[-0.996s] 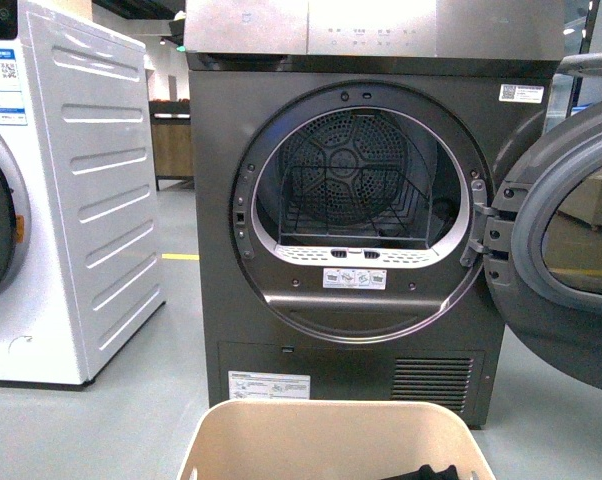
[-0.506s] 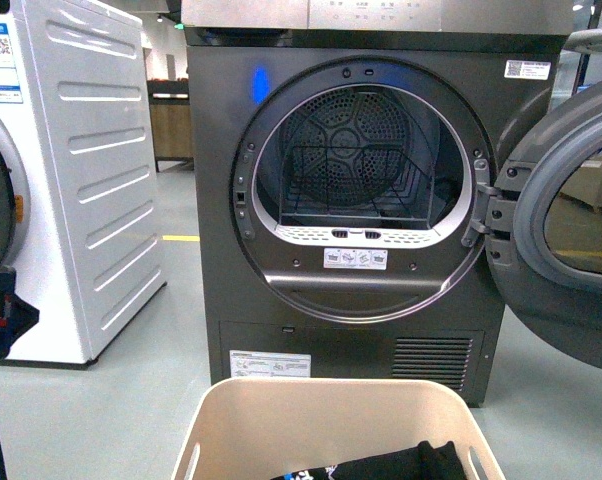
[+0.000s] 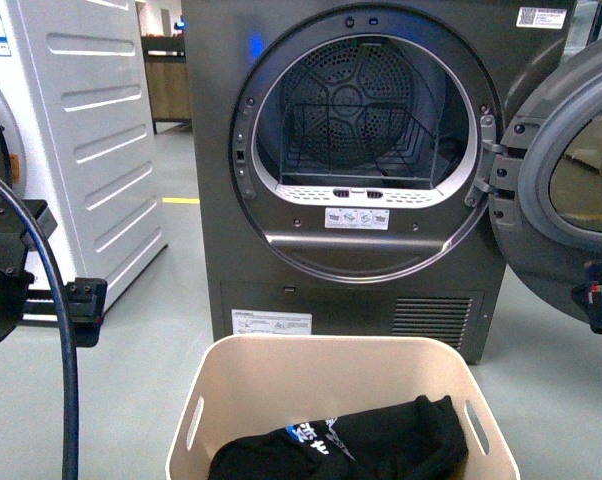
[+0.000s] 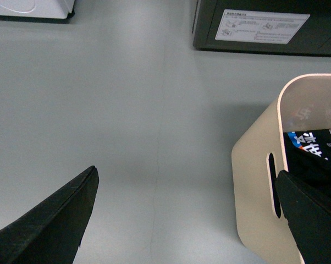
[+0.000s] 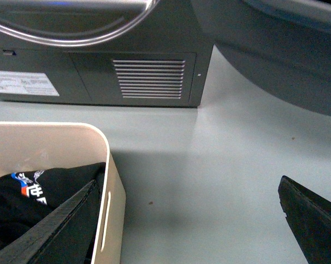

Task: Move hamper under clothes hanger

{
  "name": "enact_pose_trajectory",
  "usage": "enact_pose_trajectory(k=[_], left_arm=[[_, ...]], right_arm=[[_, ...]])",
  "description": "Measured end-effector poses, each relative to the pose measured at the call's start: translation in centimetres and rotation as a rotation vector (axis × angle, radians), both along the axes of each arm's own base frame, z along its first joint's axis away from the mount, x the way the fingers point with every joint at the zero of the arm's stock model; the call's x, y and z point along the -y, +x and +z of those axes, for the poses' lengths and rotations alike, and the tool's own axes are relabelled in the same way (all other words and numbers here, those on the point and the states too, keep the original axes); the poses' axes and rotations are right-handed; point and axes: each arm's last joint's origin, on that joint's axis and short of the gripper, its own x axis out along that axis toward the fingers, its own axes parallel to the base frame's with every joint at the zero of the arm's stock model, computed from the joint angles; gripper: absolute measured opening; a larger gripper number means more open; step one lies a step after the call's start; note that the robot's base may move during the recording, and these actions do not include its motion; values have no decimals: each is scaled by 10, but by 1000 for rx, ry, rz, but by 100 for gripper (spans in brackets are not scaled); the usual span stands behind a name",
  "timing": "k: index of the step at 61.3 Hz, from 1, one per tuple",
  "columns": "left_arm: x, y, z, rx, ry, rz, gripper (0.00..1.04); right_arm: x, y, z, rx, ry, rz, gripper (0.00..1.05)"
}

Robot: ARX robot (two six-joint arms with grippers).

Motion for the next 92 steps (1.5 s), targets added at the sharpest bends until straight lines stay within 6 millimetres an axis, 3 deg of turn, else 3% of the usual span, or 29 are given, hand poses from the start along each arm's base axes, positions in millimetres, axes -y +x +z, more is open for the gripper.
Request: enact_pose_trajectory(k=[17,48,73,84,92], left_arm=[[24,26,-32,-104,41,-17,98],[54,42,-69,-235,70,-8,98],[61,60,-75,-249,47,8,98],[61,63,-78,-221,-81,-24,98],[73,61,-79,-212,-128,-50,98]], right_arm=[[-16,35,-27,-109,-16,42,97],[-42,61,-58,-263,-24,64,97],[-44,71,-79,-305,-22,55,97],[-41,73,-85,-318,-17,50,97],[-38,73,-85,-306,-17,43,97]])
